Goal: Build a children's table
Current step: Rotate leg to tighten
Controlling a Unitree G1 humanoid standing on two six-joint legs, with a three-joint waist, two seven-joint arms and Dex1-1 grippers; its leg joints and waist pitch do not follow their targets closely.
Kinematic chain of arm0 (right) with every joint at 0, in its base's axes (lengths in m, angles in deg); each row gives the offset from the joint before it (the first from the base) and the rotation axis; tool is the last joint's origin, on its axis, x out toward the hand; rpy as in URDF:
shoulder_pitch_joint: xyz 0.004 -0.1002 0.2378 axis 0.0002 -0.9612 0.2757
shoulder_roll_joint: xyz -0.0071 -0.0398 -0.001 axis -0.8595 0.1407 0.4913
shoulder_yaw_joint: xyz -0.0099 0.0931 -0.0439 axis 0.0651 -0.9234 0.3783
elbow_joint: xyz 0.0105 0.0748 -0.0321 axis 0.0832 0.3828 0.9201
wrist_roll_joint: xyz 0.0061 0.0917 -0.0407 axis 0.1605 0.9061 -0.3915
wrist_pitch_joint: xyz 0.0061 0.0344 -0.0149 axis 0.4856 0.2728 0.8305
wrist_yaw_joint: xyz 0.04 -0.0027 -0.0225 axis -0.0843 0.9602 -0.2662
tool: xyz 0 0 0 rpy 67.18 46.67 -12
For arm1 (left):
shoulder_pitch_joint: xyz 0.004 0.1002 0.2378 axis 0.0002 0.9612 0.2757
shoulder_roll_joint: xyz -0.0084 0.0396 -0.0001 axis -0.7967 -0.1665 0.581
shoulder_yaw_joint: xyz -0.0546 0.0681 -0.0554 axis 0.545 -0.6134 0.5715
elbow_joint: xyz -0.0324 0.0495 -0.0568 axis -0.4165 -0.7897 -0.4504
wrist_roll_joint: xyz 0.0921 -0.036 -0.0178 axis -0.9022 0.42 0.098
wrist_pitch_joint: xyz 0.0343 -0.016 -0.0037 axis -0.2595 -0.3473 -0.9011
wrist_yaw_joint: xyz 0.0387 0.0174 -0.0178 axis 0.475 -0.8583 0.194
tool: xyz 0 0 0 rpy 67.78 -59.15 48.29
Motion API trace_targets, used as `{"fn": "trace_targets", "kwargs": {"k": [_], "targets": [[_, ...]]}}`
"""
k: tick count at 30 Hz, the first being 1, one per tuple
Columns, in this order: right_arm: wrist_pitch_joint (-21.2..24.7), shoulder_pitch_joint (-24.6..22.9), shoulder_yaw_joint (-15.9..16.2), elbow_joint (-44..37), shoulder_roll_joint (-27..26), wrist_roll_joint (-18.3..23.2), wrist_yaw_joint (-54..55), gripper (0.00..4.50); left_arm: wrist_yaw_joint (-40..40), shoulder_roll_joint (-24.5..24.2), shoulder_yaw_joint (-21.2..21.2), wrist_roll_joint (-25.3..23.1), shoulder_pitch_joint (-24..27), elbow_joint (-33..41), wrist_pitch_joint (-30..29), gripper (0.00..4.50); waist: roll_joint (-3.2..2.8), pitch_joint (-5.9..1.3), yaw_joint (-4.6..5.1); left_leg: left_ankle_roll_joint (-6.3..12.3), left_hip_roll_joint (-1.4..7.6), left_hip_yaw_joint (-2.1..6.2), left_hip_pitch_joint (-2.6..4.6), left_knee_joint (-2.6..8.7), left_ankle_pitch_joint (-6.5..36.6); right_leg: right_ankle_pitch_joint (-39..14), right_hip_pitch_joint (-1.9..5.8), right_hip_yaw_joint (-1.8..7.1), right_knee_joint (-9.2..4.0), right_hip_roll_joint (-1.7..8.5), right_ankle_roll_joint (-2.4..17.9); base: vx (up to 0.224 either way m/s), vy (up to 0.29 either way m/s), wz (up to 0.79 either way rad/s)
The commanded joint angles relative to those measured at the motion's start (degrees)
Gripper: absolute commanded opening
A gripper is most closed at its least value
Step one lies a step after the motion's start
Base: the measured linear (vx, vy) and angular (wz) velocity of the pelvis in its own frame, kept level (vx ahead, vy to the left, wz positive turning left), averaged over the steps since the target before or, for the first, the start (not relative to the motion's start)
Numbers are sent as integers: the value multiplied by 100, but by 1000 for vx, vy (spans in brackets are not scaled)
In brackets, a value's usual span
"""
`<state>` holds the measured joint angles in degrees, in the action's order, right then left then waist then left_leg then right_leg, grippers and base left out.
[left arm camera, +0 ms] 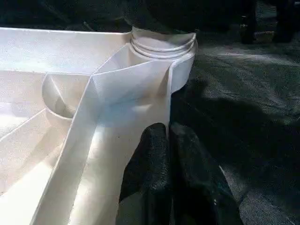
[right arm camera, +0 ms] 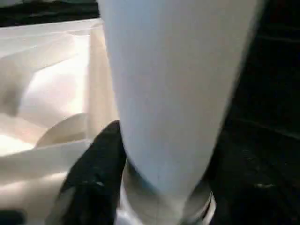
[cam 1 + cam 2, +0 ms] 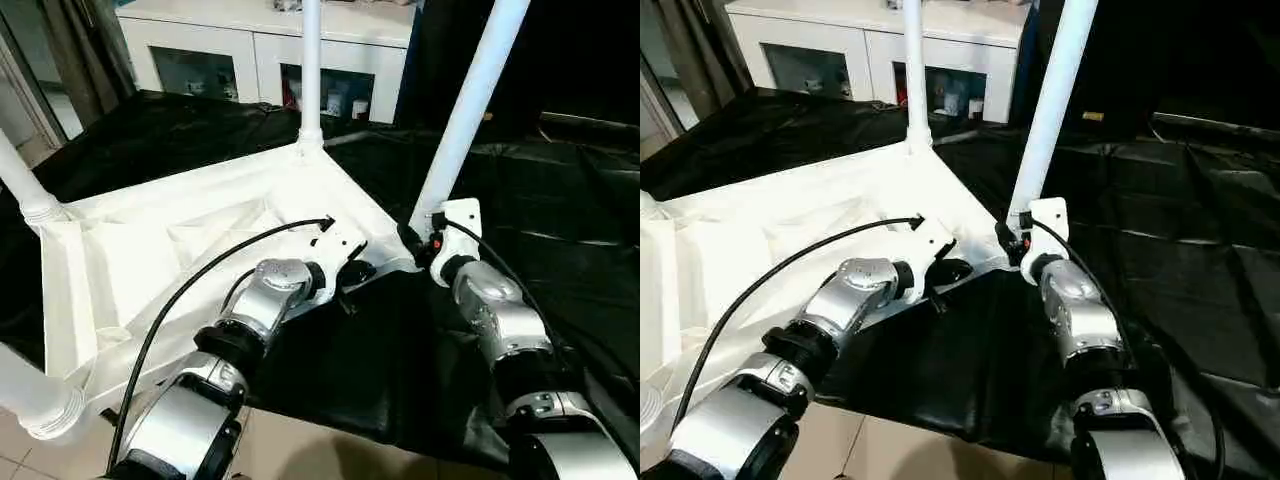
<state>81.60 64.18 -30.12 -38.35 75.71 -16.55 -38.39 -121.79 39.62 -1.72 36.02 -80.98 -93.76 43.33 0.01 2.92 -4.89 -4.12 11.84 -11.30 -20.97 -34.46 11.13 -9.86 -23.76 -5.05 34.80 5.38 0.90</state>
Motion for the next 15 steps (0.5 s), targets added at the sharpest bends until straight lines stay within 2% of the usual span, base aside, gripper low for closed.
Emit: {"fn": "trace_targets", "kwargs": {"k": [1,3,4,5,6,11,12,15], "targets": [[146,-96,200,-48,45,119,-549,297,-53,-39,130,64,-98,-38,155,0,104,-402,20,442,100,60,18,383,748,-1030,390,262,-406,304,1145,0,0,0],[255,-101,389,-178,341,88,-1168,304,-359,-126,92,89,-33,58,156,0,93,-399,27,476,98,57,28,375,777,-1092,382,260,-418,298,1141,0,0,0],[306,-123,521,-298,644,127,-1809,316,-725,-239,27,135,64,209,172,0,86,-404,26,510,107,50,32,365,772,-1035,369,271,-412,307,1177,0,0,0],[314,-130,552,-333,740,155,-2025,316,-843,-274,7,153,92,254,170,0,110,-409,19,559,104,61,-2,358,717,-957,418,260,-398,307,1193,0,0,0],[287,-140,575,-365,837,153,-2198,316,-944,-313,-11,164,120,296,158,0,107,-402,13,587,113,51,9,358,716,-935,392,268,-400,304,1201,0,0,0],[270,-144,613,-463,1367,213,-3017,316,-1834,-635,-197,301,365,708,95,0,96,-404,3,614,139,54,22,352,680,-946,373,266,-377,305,1339,0,0,0],[290,-164,667,-521,1566,230,-3354,316,-2343,-838,-335,412,525,1050,-80,0,78,-401,-14,595,157,51,41,356,703,-952,358,267,-372,304,1371,0,0,0],[337,-186,720,-575,1702,264,-3627,316,-2655,-977,-426,482,621,1267,-203,0,77,-400,-14,569,166,48,35,359,748,-934,363,264,-351,298,1398,0,0,0]]}}
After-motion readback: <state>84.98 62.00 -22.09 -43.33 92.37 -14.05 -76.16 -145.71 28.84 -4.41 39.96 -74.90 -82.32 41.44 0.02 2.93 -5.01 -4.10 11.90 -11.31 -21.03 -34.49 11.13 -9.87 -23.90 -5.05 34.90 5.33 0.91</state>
